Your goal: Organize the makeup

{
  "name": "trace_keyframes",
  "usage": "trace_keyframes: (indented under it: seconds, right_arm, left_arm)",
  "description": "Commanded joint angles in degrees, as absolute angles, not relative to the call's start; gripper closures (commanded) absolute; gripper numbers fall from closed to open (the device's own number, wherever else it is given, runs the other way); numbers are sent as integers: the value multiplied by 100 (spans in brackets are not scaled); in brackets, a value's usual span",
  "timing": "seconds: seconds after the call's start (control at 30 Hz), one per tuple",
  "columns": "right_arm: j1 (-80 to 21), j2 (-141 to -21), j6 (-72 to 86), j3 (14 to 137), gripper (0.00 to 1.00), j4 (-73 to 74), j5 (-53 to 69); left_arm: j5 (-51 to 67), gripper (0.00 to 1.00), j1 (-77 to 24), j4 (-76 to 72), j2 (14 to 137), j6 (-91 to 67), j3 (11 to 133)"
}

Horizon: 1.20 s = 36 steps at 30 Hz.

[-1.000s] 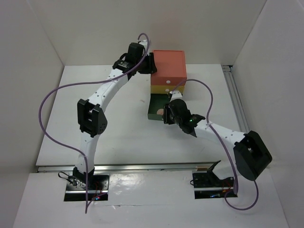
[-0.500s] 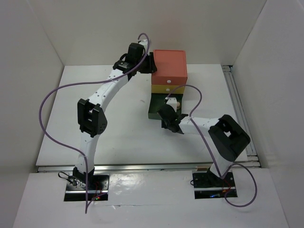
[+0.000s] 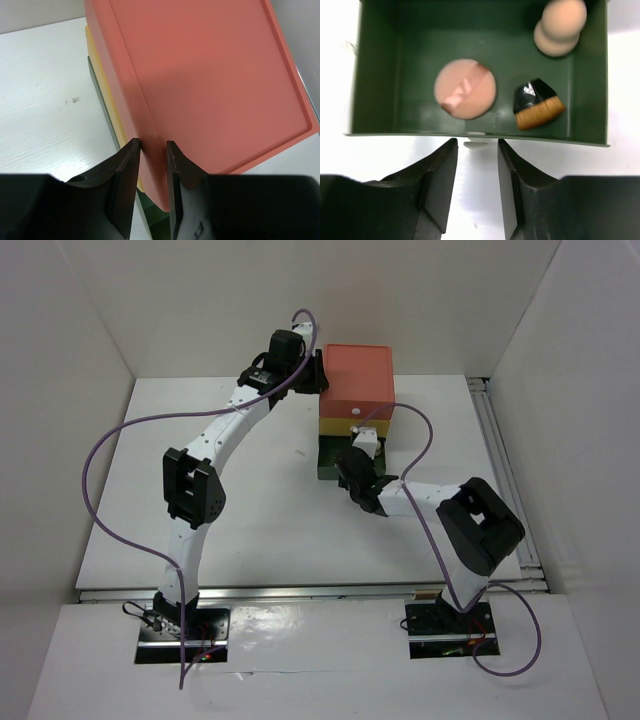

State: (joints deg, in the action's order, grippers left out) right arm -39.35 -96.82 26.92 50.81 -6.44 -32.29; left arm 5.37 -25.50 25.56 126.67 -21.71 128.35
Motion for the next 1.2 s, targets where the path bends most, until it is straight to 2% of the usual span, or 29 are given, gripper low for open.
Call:
trace_keyframes:
  seconds: [0.0,0.27,0.7,0.83,1.0,1.17]
  right_arm:
    - [-3841,-9755,2435,5291,55,-1468,-3173]
    - [-3533,-10318,2505,5774,58,-1353,-3173]
    - [-3287,-11188,2215,5679,58,-4348,-3647]
    - [-3287,-11188,2110,5493,43,-5176,-3709]
    - [-3138,-11180,2048,5493,42,-5353,-3236]
    - [-3067,-10611,1724,5248,39,-4791,-2517]
  left_arm:
    - [703,62,-2628,3199,12981,-1881,12709]
    - [703,62,-2628,3252,12981,-1723,12709]
    - [861,63,-2628,3305,13087,-1670,12762]
    - [914,63,-2628,3305,13034,-1670,12709]
    - [914,63,-2628,3305,12981,-1670,12709]
    - [782,63,-2628,3357,12710,-1670,12709]
